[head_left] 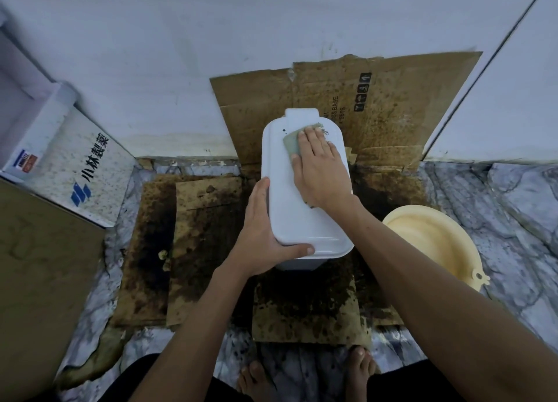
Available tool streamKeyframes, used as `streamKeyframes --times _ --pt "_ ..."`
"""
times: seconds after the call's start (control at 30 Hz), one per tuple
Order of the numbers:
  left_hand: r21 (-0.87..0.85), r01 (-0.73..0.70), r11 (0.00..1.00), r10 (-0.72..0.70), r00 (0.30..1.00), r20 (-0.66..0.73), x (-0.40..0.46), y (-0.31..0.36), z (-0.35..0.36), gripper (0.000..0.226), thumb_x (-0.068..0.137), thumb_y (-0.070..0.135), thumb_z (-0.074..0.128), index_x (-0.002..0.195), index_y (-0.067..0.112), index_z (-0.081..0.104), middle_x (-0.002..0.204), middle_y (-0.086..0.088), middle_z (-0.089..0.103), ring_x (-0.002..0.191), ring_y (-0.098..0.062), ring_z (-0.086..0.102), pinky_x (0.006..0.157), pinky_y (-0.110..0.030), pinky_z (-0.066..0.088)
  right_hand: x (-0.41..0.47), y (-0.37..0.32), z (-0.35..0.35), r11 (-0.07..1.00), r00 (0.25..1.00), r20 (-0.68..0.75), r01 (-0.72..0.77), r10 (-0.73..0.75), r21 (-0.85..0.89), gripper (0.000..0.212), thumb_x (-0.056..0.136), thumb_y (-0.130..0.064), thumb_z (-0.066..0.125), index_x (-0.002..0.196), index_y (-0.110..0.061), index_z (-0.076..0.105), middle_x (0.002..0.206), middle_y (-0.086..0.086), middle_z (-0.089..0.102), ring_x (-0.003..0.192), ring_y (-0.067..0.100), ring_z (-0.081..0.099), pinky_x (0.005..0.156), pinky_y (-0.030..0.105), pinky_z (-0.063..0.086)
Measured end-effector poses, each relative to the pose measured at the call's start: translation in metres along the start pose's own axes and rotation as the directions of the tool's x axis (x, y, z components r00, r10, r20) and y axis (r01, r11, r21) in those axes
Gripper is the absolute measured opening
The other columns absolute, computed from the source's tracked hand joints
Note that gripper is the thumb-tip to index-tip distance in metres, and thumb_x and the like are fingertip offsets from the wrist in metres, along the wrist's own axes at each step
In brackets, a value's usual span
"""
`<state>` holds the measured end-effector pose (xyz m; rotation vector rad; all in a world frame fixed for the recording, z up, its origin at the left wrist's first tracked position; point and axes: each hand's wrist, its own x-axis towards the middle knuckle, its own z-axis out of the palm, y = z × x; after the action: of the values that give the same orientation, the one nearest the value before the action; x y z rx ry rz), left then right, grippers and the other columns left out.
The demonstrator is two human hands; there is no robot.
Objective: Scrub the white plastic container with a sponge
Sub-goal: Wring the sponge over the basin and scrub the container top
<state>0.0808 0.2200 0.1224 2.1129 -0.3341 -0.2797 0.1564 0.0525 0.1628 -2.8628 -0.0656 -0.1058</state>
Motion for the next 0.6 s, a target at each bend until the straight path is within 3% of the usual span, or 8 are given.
streamKeyframes --times 0.1,0.33,0.5,0.6 --pt "-0.002 -0.016 1.0 0.016 1.0 0.01 0.0 -0.002 0.001 0.146 0.055 0.075 0.086 0.156 0.045 -0.015 0.164 0.033 -0.014 0.156 -0.001 0.0 0.127 -0.049 0.021 0.019 -0.002 0.001 1.0 1.0 -0.016 0.006 -0.006 0.024 0.056 0.107 -0.033 0.024 0.157 -0.008 0.018 0.166 0.01 0.014 0.154 0.023 0.008 0.125 0.039 0.005" --pt "-0.063 -0.029 0.998 0.026 0.999 -0.042 0.0 -0.007 0.003 0.144 0.053 0.066 0.093 0.157 0.045 -0.004 0.167 0.021 0.003 0.154 -0.011 0.02 0.121 -0.05 0.035 0.039 -0.004 0.001 0.984 0.985 -0.017 0.175 -0.174 0.044 0.052 0.106 -0.031 0.03 0.155 -0.015 0.028 0.164 0.004 0.025 0.153 0.019 0.017 0.123 0.036 0.012" --pt "-0.063 -0.037 0.997 0.034 0.998 -0.05 -0.003 -0.01 0.003 0.143 0.054 0.066 0.093 0.157 0.047 -0.003 0.167 0.022 0.002 0.156 -0.014 0.017 0.121 -0.052 0.034 0.006 0.006 -0.008 0.927 0.932 0.03 0.355 -0.361 0.123 0.046 0.106 -0.028 0.037 0.151 -0.02 0.039 0.16 0.001 0.034 0.151 0.018 0.025 0.122 0.037 0.02" --pt "-0.074 -0.039 0.996 0.036 0.998 -0.047 -0.004 -0.007 0.003 0.143 0.055 0.064 0.094 0.158 0.046 -0.003 0.167 0.023 0.001 0.157 -0.013 0.015 0.122 -0.052 0.032 -0.013 0.029 -0.013 0.933 0.943 0.021 0.327 -0.333 0.148 0.047 0.104 -0.032 0.041 0.15 -0.02 0.04 0.159 0.0 0.037 0.149 0.017 0.028 0.122 0.041 0.023"
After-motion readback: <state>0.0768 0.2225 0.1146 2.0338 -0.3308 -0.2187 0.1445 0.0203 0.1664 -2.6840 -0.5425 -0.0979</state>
